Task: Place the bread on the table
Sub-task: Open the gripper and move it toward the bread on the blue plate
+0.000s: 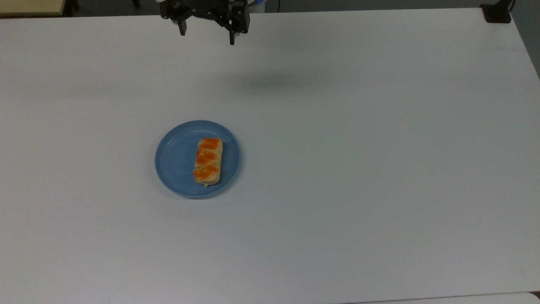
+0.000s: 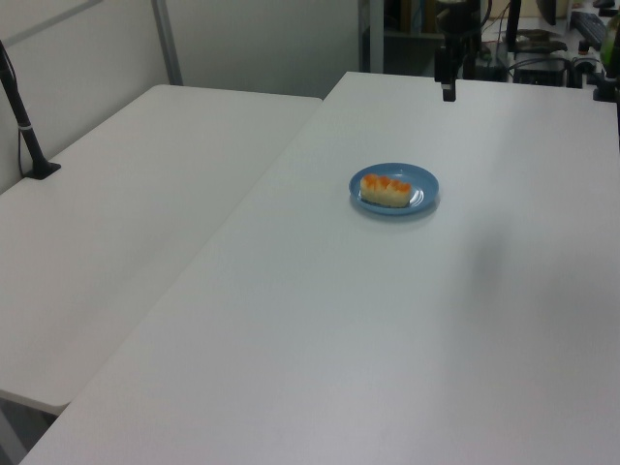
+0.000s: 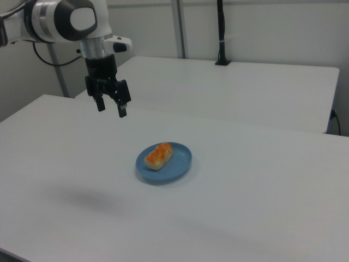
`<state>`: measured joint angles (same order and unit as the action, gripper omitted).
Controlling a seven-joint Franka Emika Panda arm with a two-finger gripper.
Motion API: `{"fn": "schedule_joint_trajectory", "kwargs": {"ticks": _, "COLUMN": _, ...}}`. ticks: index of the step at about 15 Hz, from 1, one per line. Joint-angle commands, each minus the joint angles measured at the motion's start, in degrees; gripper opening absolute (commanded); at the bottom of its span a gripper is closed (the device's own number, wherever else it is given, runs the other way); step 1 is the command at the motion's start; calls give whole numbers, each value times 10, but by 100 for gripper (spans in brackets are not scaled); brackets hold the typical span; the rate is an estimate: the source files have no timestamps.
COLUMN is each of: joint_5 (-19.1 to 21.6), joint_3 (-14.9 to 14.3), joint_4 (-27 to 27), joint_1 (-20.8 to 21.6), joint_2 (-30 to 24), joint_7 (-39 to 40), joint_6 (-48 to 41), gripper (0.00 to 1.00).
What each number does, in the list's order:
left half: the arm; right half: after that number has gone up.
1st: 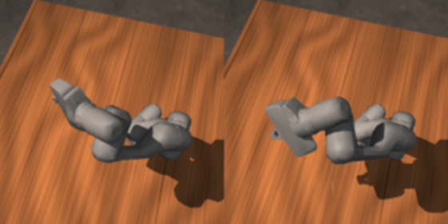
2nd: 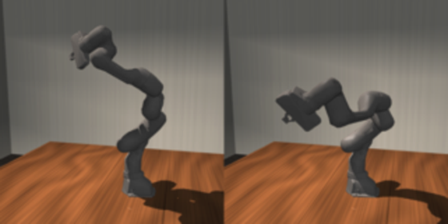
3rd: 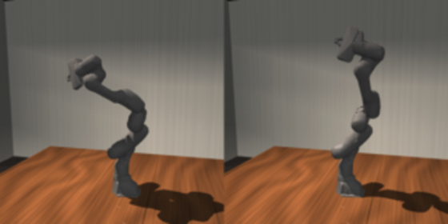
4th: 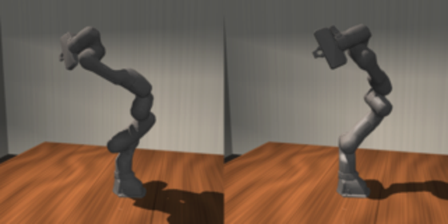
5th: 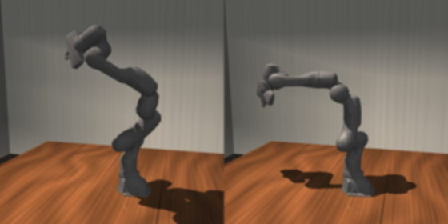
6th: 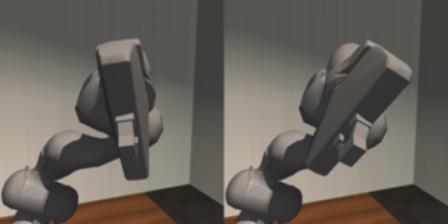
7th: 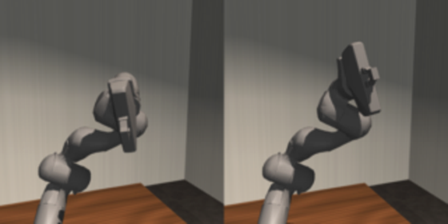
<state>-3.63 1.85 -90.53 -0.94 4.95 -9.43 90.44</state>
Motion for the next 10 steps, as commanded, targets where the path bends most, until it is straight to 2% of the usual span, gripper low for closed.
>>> {"fn": "schedule_joint_trajectory", "kwargs": {"ticks": 1, "joint_5": 1, "joint_3": -18, "joint_4": -8, "joint_1": 6, "joint_2": -14, "joint_7": 13, "joint_6": 7, "gripper": 100}}
{"fn": "schedule_joint_trajectory", "kwargs": {"ticks": 6, "joint_5": 3, "joint_3": -18, "joint_4": -9, "joint_1": 6, "joint_2": -13, "joint_7": 10, "joint_6": 34, "gripper": 100}}
{"fn": "schedule_joint_trajectory", "kwargs": {"ticks": 10, "joint_5": 20, "joint_3": -18, "joint_4": -9, "joint_1": 5, "joint_2": -9, "joint_7": 10, "joint_6": 57, "gripper": 100}}
